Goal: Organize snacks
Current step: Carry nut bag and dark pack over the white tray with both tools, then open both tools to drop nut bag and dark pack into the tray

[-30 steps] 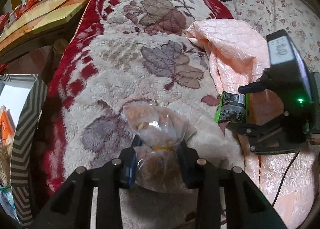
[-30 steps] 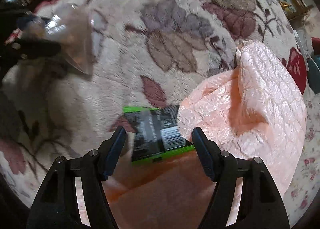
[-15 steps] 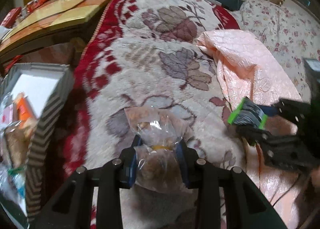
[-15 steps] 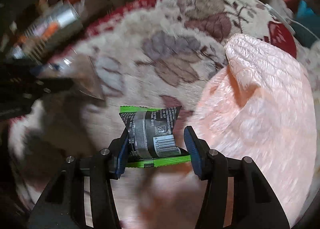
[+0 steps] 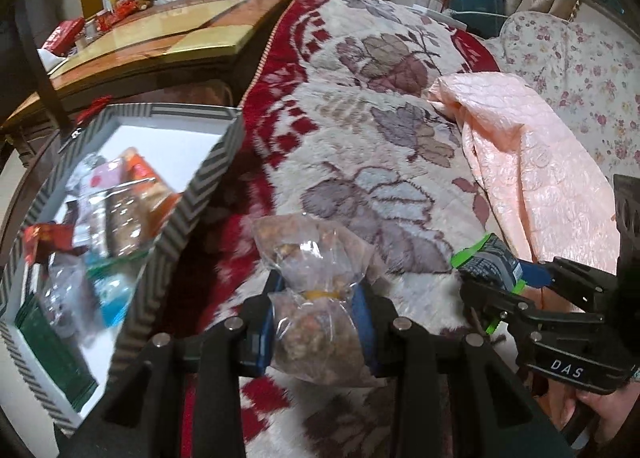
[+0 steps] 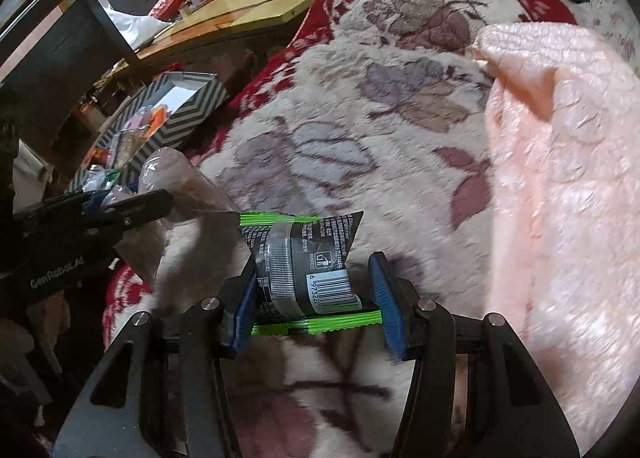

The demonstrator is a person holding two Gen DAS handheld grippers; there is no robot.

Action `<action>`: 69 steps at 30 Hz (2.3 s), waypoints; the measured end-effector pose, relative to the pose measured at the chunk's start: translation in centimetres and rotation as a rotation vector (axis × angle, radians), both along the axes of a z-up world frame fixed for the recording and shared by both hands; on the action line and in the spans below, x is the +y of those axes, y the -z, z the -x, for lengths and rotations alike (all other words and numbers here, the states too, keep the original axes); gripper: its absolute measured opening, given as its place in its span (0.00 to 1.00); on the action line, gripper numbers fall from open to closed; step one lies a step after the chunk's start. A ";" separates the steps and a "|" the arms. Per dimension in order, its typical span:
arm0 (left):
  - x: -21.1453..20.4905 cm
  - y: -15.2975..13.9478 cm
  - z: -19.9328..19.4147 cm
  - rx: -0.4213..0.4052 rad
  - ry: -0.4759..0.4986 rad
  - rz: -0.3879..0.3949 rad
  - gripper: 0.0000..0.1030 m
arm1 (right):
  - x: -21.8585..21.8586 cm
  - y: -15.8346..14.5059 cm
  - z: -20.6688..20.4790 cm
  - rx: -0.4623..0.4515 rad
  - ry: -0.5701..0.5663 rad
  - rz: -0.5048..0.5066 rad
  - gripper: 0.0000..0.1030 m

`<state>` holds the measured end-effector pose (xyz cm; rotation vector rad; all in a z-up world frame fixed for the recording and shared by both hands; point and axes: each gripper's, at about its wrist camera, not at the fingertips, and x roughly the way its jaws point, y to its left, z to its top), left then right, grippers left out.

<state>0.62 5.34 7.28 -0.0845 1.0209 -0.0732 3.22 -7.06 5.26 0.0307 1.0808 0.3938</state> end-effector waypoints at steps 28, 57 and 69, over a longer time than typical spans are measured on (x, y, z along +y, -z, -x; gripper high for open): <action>15.2 -3.7 4.0 -0.114 -0.325 0.033 0.35 | 16.0 -3.4 -2.4 -0.037 -0.277 -0.064 0.50; 21.6 0.2 4.1 -0.049 -0.514 0.021 0.76 | 29.7 -1.7 -7.1 -0.072 -0.433 0.031 0.58; 18.0 -1.9 5.9 -0.141 -0.438 -0.075 0.95 | 24.2 -3.2 -3.8 -0.076 -0.334 -0.064 0.62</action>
